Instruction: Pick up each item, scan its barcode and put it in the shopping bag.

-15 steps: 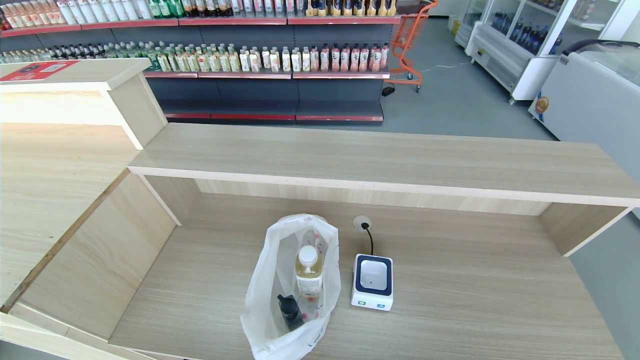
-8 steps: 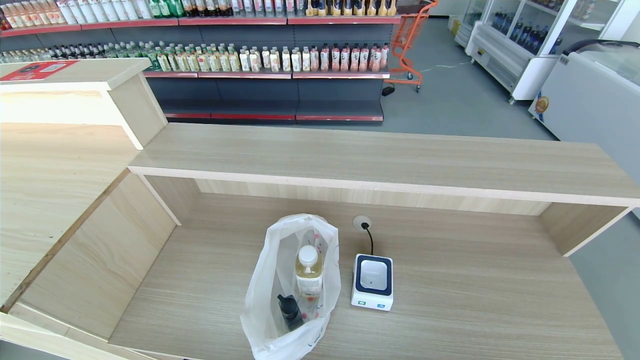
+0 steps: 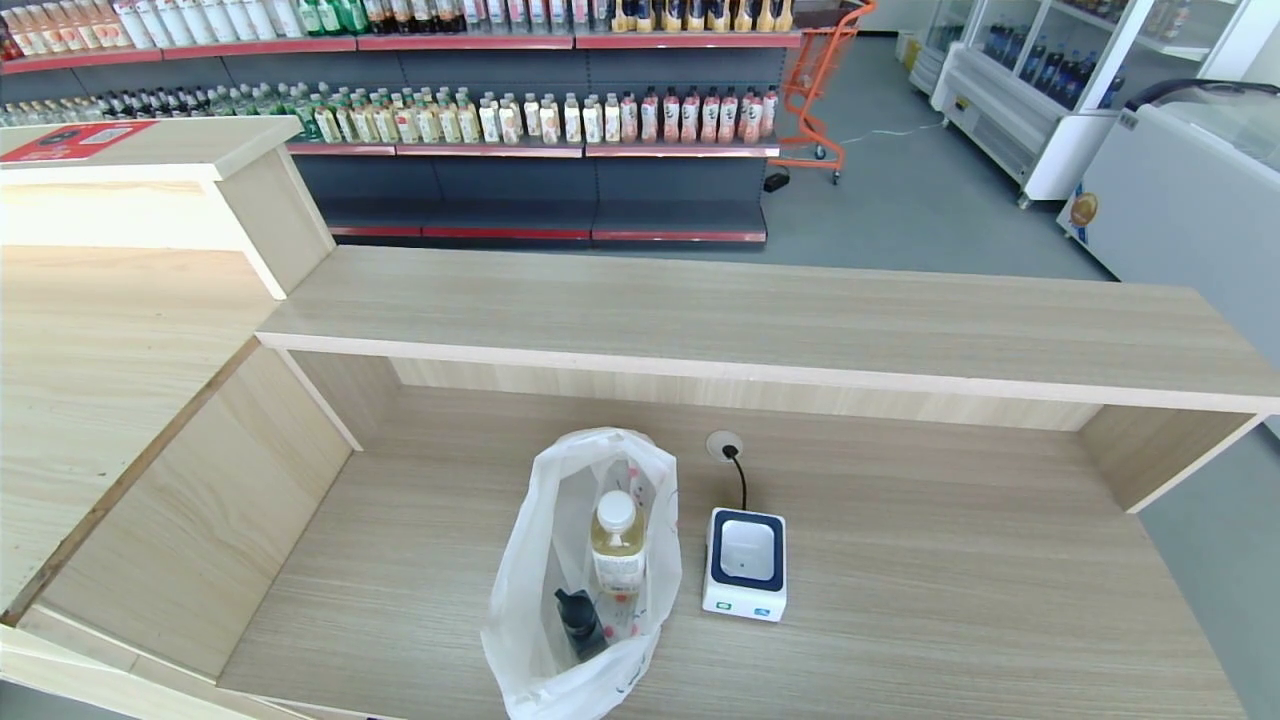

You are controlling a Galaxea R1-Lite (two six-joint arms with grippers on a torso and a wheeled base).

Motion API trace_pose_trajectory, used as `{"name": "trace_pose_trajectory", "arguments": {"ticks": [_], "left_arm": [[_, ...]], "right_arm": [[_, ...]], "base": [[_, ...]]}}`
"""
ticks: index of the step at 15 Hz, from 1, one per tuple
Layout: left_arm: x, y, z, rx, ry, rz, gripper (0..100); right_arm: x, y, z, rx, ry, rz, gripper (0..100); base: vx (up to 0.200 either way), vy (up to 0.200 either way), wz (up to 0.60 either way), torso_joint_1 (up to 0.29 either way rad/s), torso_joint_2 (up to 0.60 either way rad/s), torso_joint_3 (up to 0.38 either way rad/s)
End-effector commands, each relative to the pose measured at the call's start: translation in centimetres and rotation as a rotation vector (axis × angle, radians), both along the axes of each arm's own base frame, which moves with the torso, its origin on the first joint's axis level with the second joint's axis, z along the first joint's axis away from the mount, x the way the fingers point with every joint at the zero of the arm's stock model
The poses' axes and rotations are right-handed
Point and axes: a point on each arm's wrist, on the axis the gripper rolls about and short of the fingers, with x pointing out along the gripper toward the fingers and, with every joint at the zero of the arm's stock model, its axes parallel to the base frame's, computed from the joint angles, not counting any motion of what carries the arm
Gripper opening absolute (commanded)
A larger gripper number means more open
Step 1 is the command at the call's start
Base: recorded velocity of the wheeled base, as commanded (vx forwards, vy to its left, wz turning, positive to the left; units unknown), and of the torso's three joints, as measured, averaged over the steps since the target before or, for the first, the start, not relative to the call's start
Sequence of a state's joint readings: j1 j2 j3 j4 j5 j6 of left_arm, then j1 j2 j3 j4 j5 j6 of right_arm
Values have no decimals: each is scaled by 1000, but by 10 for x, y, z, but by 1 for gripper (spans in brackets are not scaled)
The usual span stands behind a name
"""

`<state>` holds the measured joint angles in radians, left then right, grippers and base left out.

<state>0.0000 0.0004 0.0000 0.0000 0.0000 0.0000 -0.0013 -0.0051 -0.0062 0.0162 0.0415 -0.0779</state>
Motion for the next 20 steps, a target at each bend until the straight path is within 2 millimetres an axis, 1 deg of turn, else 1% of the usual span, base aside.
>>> {"name": "trace_pose_trajectory", "arguments": {"ticks": [1,2,6,20], "left_arm": [[0,0,0,-2,0,0,100],[0,0,0,-2,0,0,100],[0,0,0,3,0,0,100],[0,0,0,2,0,0,100]], "right_arm": [[0,0,0,0,6,1,0],[0,0,0,0,6,1,0],[0,0,0,0,6,0,0],[0,0,0,-2,6,0,0]], "base": [[0,0,0,0,0,0],[0,0,0,0,0,0],[0,-200,0,0,0,1],[0,0,0,0,0,0]]}}
